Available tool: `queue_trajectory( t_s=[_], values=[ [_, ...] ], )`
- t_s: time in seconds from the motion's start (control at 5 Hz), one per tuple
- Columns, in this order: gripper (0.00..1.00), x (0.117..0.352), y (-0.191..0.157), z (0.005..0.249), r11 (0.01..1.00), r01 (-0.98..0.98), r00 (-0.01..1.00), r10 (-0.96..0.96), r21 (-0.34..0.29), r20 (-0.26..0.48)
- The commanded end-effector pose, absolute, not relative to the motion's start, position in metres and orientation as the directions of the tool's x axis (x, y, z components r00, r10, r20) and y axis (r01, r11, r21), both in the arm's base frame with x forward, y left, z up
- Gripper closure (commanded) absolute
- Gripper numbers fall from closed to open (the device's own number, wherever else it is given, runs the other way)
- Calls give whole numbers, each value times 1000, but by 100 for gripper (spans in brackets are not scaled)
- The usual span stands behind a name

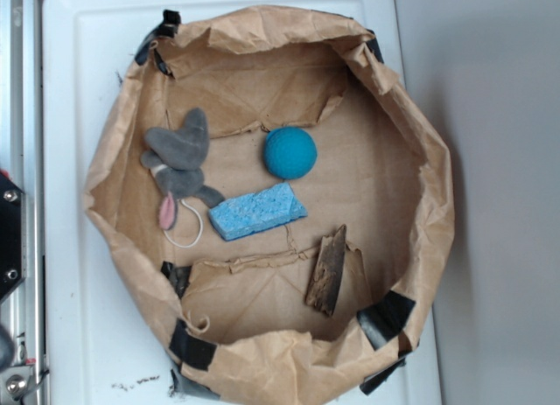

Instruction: Grab the wood chip.

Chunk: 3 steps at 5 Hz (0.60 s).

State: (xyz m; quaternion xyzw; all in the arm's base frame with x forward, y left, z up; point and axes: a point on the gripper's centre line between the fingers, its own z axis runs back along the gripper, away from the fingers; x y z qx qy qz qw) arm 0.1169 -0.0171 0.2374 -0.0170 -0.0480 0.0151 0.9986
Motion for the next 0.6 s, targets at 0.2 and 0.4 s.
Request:
queue_trajectory(
  t_s=[0.2, 0.4],
  values=[
    [0, 159, -30, 240, 971, -222, 961, 233, -88, 149],
    [0, 203, -45, 221, 958, -287, 948, 286, -15, 139]
  ],
)
